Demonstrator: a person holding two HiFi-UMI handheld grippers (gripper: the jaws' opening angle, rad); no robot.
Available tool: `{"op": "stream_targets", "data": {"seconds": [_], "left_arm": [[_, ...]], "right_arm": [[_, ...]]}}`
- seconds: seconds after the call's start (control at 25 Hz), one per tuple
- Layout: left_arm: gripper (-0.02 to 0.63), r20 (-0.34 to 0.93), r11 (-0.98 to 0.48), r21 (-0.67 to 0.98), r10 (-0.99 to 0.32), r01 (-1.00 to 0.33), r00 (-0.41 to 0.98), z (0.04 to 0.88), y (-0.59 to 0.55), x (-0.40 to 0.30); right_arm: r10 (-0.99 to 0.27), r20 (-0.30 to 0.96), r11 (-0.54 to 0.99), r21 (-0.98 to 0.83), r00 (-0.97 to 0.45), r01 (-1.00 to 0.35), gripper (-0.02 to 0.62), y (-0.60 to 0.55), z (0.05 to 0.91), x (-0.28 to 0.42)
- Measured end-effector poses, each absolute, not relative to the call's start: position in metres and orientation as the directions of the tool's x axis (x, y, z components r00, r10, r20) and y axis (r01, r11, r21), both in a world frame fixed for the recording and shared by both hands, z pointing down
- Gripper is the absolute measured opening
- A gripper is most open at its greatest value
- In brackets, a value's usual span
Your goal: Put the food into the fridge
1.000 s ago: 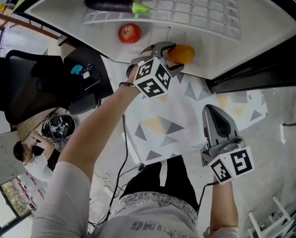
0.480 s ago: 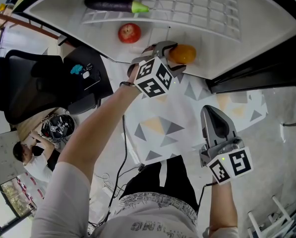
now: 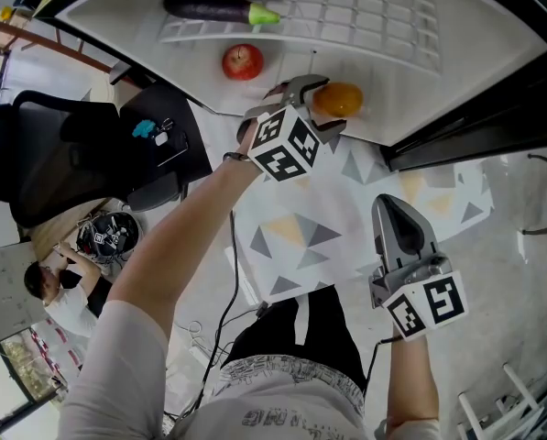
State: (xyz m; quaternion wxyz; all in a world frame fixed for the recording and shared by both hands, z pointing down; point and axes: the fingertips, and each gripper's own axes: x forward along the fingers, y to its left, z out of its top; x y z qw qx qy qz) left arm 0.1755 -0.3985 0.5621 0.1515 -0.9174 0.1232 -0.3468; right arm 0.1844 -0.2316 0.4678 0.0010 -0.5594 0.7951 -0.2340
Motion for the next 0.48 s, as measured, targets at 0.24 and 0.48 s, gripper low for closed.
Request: {"op": "stream_targets", "data": {"seconds": [0.24,0.48], "left_arm": [[0.332,0.563,-0.921,-0.356,-0.345,-0.156,0.751,0.54,-0.391,0.168],[0.304,0.507,-0.917,-0.346,-0.361,-0.199,0.783,0.507,-0.377,0.157]], "right_arm": [[-0.892,0.25,0.273,-0.363,-0.375,-0.891,0.002,-0.23,0.457,0.179],[-0.898,0.234,0.28,-0.345,-0.371,-0.896,0.002,-0.229,0.438,0.174]]}}
